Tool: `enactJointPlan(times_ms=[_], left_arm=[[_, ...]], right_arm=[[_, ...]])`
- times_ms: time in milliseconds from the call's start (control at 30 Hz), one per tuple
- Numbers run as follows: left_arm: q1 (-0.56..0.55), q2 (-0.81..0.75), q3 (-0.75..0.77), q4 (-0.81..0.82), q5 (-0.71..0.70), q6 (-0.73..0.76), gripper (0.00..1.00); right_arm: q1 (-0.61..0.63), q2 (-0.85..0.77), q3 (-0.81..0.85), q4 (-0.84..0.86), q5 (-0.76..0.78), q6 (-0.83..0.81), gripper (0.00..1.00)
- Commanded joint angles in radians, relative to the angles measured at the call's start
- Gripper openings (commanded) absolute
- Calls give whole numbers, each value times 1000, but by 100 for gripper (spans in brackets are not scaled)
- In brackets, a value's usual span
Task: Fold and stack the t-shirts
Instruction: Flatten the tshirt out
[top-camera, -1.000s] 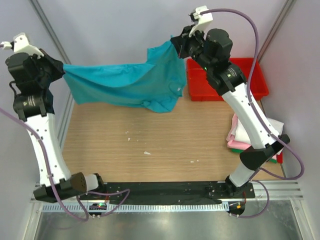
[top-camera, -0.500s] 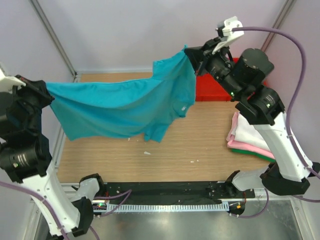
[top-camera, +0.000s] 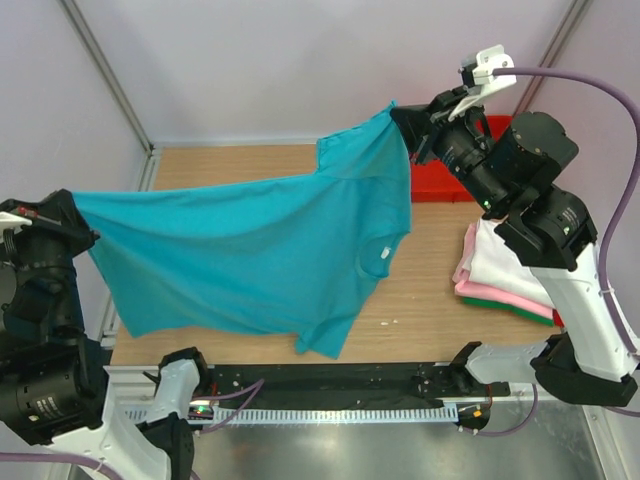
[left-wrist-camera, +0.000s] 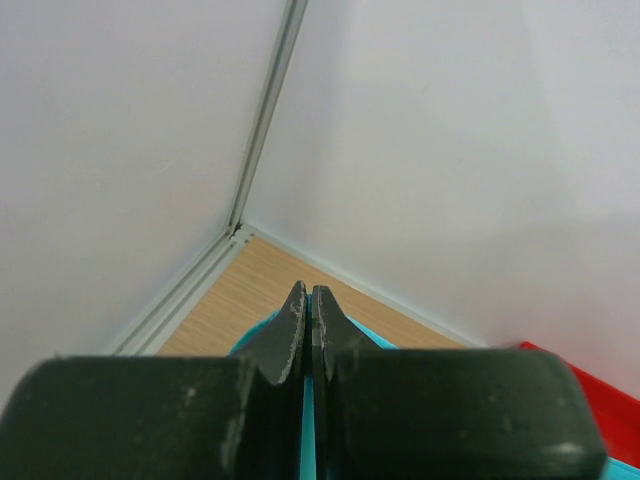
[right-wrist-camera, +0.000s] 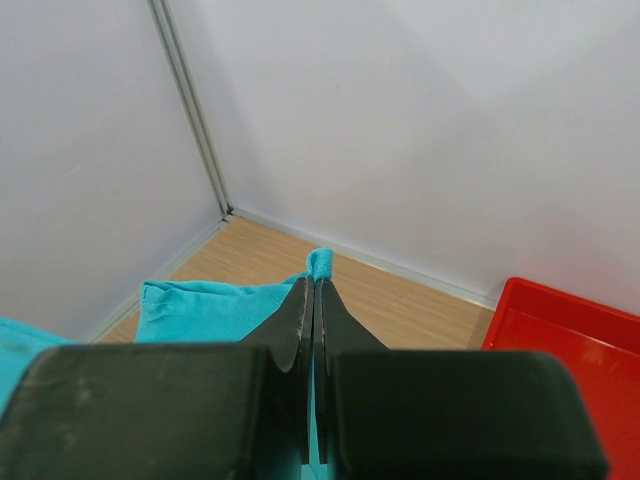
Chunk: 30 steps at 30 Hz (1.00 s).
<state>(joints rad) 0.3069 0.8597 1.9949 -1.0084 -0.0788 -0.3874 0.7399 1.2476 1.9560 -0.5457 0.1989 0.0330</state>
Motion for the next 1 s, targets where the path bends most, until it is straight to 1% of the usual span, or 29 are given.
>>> enactJointPlan(times_ms=[0,67,133,233,267,300,333,400,467,500,567,600,633,667,700,733,800,833,900,933,967], left_arm=[[-2,48,18,-24,-27,12,0],[-2,93,13,-67,-21,15,0],[-2,113,-23,-72,-10,19,0],[-2,133,-152,-15,-10,21,0],[0,134,-186,34,-10,19,0],[-2,140,-264,65,-9,12,0],[0,148,-295,91,-6,9,0],[0,183,-362,154,-3,-8,0],[-2,216,-396,189,-4,-13,0],[-2,248,-439,232,-27,-14,0],[0,281,-478,283,-36,-13,0],[-2,298,-505,356,-30,-10,0],[-2,327,-563,397,-30,-11,0],[-2,349,-593,430,-26,-16,0],[-2,366,-614,505,-7,-22,0],[-3,413,-654,533,-1,-45,0],[-6,465,-674,582,16,-70,0],[-12,523,-695,632,16,-77,0],[-29,582,-709,674,-6,-79,0],[-31,610,-711,694,-12,-79,0],[-32,671,-708,726,-10,-74,0]], right_arm=[[6,13,44,-22,101,24,1],[6,30,38,-51,155,51,1],[4,48,11,-46,175,51,1],[4,93,-57,-11,195,41,1],[3,110,-72,1,203,28,1],[-3,125,-103,16,218,21,1],[-11,144,-114,44,221,15,1],[-52,219,-114,56,173,16,1],[-92,297,-115,90,123,31,1],[-115,331,-117,125,64,51,1],[-177,387,-115,156,10,73,1],[-191,453,-112,174,-7,80,1],[-209,481,-108,206,-33,77,1],[-215,515,-97,222,-39,71,1],[-218,570,-92,260,-44,55,1],[-221,602,-89,280,-65,48,1],[-235,685,-69,312,-61,54,1],[-243,711,-63,325,-61,86,1],[-272,765,-42,357,-72,111,1],[-278,818,-26,362,-76,120,1],[-289,848,7,371,-85,123,1]])
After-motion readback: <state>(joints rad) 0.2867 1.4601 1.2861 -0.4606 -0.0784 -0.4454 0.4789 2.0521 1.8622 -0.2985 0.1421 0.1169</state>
